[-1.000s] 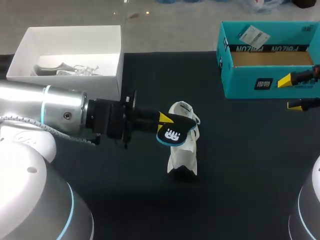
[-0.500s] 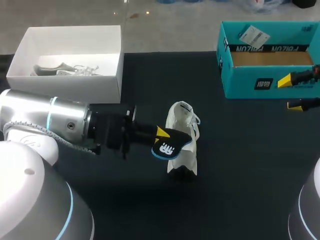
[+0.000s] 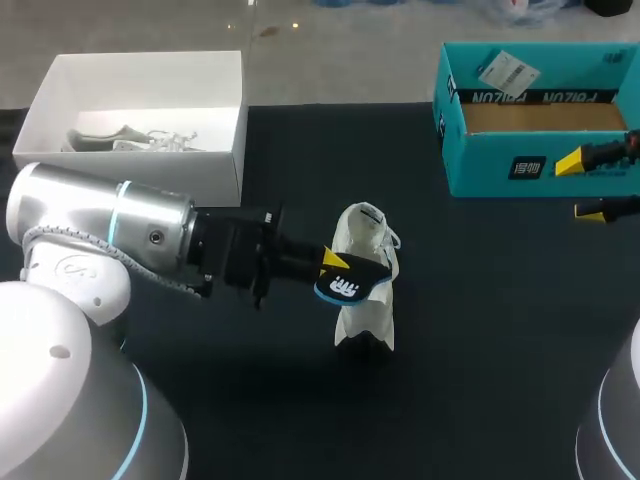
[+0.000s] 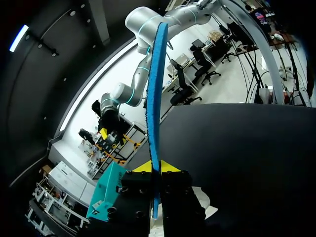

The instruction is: Take the shoe out of the shoebox, open the shoe tongue, remove and reinsert the insole, then place the shoe into the shoebox

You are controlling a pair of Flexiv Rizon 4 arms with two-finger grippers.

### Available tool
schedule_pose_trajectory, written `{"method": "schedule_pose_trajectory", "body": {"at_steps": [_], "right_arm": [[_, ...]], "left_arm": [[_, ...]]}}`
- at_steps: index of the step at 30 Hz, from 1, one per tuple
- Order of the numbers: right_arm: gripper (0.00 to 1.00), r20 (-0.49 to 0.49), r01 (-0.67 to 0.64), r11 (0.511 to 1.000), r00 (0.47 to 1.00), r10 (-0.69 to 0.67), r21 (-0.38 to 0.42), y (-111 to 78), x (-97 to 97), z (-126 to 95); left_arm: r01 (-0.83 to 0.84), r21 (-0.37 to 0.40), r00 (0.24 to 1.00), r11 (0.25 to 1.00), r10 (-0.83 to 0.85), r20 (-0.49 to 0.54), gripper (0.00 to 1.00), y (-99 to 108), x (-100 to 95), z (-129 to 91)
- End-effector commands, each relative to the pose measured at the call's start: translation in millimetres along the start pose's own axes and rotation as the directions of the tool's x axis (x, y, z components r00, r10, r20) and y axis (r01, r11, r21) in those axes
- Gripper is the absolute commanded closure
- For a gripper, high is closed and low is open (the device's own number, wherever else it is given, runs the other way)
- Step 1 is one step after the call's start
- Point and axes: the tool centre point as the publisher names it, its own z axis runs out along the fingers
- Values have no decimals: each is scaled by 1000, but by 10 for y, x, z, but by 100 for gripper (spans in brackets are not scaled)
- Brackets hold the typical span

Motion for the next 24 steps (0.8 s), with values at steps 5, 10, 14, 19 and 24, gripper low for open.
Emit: {"method": "schedule_pose_trajectory", "body": {"at_steps": [5, 10, 14, 19, 24], "right_arm": [[0, 5, -2, 1000, 1000, 2, 0, -7, 6, 2], [0, 5, -2, 1000, 1000, 2, 0, -7, 6, 2], [0, 5, -2, 1000, 1000, 2, 0, -7, 6, 2], [0, 5, -2, 1000, 1000, 2, 0, -7, 6, 2], [0, 5, -2, 1000, 1000, 2, 0, -7, 6, 2]], "left_arm": [[34, -22, 999, 999, -34, 12, 100, 232, 174, 139], [54, -42, 998, 998, -54, 23, 100, 391, 243, 136], [68, -48, 997, 997, -66, 24, 100, 482, 274, 100], [87, -48, 996, 995, -86, 31, 100, 584, 290, 59], [92, -42, 995, 995, -91, 30, 100, 556, 284, 39]]}}
